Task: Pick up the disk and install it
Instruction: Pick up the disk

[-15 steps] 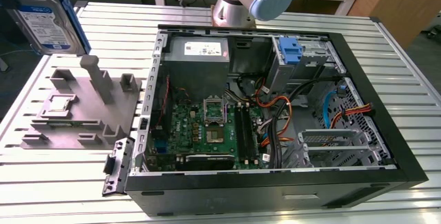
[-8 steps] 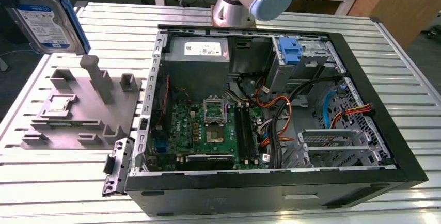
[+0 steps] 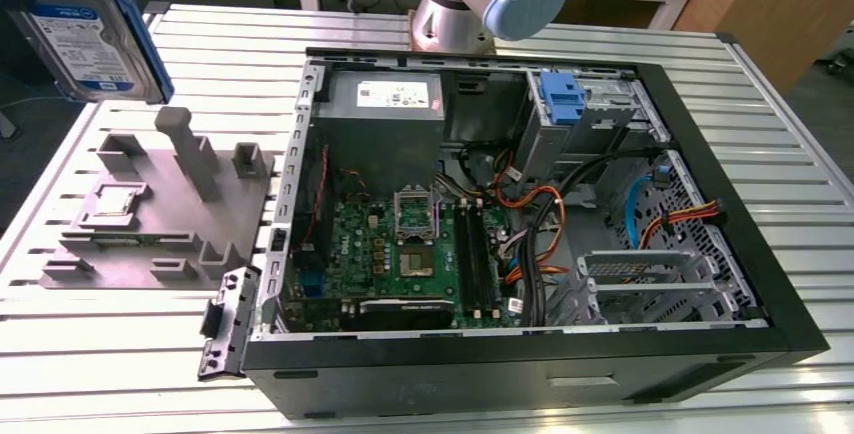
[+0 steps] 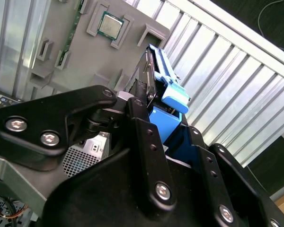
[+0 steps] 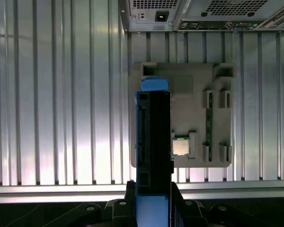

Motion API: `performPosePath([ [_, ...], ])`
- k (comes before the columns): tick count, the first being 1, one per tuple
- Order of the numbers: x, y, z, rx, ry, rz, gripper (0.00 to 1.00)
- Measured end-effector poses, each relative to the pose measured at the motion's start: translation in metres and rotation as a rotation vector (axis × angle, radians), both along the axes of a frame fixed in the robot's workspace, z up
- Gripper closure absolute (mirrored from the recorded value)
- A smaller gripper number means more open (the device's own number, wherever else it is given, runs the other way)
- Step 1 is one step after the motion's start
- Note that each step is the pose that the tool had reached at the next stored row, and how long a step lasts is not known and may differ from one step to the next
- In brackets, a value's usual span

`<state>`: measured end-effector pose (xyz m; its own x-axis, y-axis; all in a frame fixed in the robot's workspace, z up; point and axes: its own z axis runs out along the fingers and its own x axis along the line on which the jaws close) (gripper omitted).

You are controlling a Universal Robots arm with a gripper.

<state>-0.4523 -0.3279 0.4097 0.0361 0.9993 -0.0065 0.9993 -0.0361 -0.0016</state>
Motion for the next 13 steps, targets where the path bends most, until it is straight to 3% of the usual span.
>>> performPosePath([
  [13,0.0000,0.0000,0.0078,0.0000,-0.0001,0.000,0.63],
])
